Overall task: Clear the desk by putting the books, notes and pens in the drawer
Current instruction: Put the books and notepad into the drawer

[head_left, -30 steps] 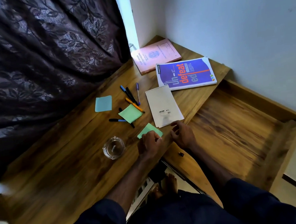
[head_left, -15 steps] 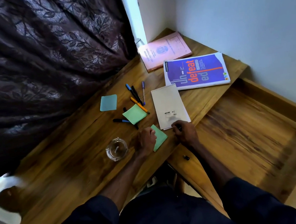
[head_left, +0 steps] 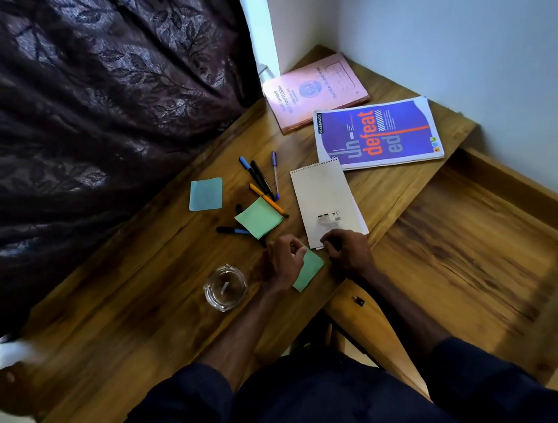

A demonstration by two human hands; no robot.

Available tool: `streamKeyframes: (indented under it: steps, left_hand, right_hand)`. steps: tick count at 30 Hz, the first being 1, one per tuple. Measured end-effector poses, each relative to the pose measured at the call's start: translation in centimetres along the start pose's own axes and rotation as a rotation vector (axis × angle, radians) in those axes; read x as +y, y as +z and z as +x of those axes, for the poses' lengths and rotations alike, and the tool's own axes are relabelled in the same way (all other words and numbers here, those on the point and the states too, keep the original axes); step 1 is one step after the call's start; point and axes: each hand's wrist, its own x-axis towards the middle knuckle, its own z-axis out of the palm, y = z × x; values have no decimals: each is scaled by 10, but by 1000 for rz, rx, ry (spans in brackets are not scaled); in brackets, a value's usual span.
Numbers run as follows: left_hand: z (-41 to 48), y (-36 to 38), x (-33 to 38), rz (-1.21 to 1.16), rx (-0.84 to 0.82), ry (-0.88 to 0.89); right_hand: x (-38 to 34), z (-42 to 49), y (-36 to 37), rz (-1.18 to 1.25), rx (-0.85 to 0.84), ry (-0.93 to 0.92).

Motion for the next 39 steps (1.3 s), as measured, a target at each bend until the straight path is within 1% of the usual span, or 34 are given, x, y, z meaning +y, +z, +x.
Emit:
streamKeyframes:
  steps: [7,16,20,26,31,36,39]
  left_hand:
    - [7,-6,-3,5,-10,-2]
    - [0,-21,-11,77,18,-37]
    - [-8,-22,-14,51,30,-42]
    - [-32,-26,-24,14,108,-36]
    - [-55,-38,-51,-70,164,-146]
    - [-72,-61,-95,-111,312,-291]
    - [-80,-78,-115,-57,328,-417]
  right_hand:
    - [-9,13,15,27,-9,4]
    - [-21,8,33,56,-29,-93]
    - [-24,2,35,62,-51,-123]
    - [-36,-7,44,67,-100,-188]
    - [-53,-20,68,26,-188,-247]
    - [-84,-29,93,-36,-258,-289]
    - [-96,-23,114,-88,-305,-219]
